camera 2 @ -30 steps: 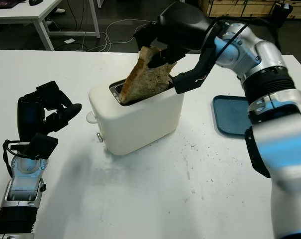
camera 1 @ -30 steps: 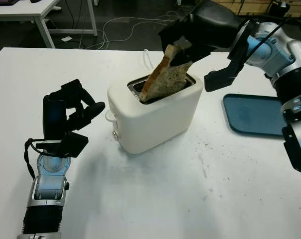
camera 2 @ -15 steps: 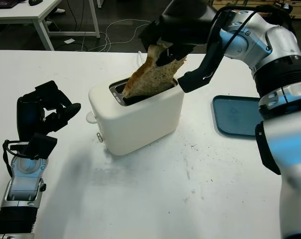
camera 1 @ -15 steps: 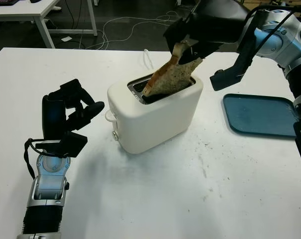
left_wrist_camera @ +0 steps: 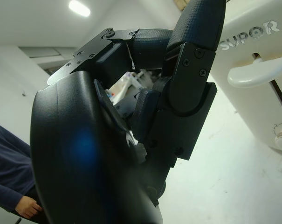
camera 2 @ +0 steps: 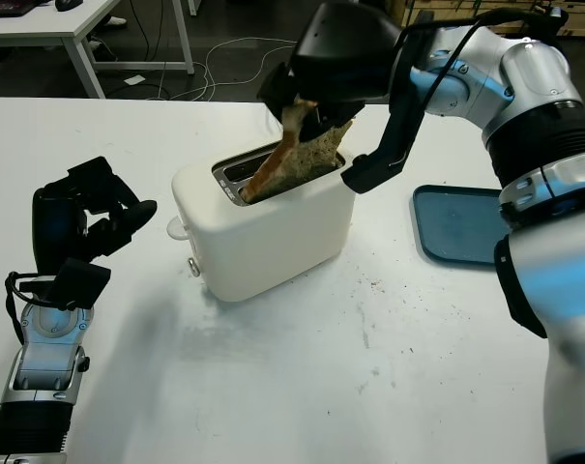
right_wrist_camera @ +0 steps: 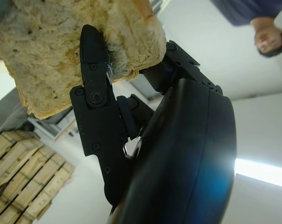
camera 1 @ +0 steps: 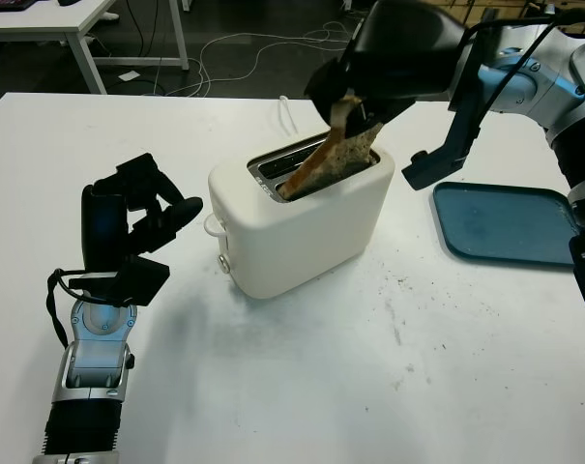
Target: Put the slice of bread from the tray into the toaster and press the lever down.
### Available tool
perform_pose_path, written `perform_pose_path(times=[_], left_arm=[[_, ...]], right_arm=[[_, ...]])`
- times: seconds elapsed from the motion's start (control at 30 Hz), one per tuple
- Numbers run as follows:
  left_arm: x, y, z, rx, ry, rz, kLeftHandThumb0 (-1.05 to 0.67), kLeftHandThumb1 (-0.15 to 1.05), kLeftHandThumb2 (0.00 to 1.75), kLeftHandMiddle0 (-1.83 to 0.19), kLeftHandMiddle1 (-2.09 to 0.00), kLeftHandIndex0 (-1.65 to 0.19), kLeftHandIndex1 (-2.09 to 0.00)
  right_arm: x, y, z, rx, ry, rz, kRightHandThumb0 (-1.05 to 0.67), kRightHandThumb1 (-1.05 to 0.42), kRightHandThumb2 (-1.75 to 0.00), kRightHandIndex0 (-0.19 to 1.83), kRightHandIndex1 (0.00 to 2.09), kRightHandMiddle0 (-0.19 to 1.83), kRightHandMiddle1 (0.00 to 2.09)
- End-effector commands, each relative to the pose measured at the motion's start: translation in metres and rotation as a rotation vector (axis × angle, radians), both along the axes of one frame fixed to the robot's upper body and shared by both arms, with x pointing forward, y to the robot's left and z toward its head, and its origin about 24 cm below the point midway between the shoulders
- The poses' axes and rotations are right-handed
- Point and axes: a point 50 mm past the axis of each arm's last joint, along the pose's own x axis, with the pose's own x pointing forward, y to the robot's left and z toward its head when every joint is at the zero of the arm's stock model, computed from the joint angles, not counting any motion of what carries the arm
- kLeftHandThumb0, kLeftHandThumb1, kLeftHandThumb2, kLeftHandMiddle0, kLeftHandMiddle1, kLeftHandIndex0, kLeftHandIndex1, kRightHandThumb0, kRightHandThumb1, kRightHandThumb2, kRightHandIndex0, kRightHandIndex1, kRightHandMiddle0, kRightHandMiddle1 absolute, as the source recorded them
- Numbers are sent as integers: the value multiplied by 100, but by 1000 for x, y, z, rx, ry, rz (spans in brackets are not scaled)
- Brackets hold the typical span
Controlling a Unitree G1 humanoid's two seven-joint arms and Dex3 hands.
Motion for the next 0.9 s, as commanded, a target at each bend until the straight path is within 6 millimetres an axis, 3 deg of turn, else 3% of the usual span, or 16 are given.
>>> perform_pose_path(times=[0.0, 0.43, 0.57, 0.63, 0.67, 0.7, 0.73, 0.8, 0.87], left_arm=[[-2, 0, -1, -2, -10, -7, -85, 92, 15, -124, -174, -100, -166], [-2, 0, -1, -5, -11, -6, -86, 92, 14, -125, -174, -101, -163], [-2, 0, -1, -6, -8, -4, -86, 92, 14, -125, -174, -101, -163], [-2, 0, -1, 1, -7, -1, -87, 92, 15, -126, -174, -101, -164], [-2, 0, -1, 5, -7, 0, -86, 92, 16, -126, -174, -101, -164], [-2, 0, -1, 7, -7, 1, -86, 92, 16, -126, -174, -101, -164], [-2, 0, -1, 8, -7, 2, -86, 92, 16, -125, -174, -101, -164], [-2, 0, -1, 5, -6, 2, -86, 92, 16, -125, -174, -101, -164], [-2, 0, -2, 1, -5, 0, -86, 92, 16, -125, -174, -101, -164]], right_arm=[[-3, 7, 3, -22, -12, 31, -47, -92, -29, 116, 175, 88, 175], [-3, 16, 4, -56, -74, 42, -47, -92, -23, 117, 175, 89, 175], [-1, 19, 9, -54, -19, -8, -62, -92, -21, 111, 175, 83, 174], [0, 19, 13, -80, 31, -49, -80, -92, -11, 81, 167, 66, 160], [-1, 19, 14, -95, 63, -66, -85, -92, -8, 64, 142, 62, 126], [-1, 18, 16, -118, 89, -83, -89, -91, -3, 48, 110, 63, 74], [-2, 18, 18, -137, 106, -97, -90, -91, -2, 37, 90, 62, 44], [-3, 17, 21, -153, 119, -115, -92, -90, 0, 19, 67, 55, 12], [-4, 17, 24, -150, 123, -125, -91, -89, 0, 11, 60, 50, 4]])
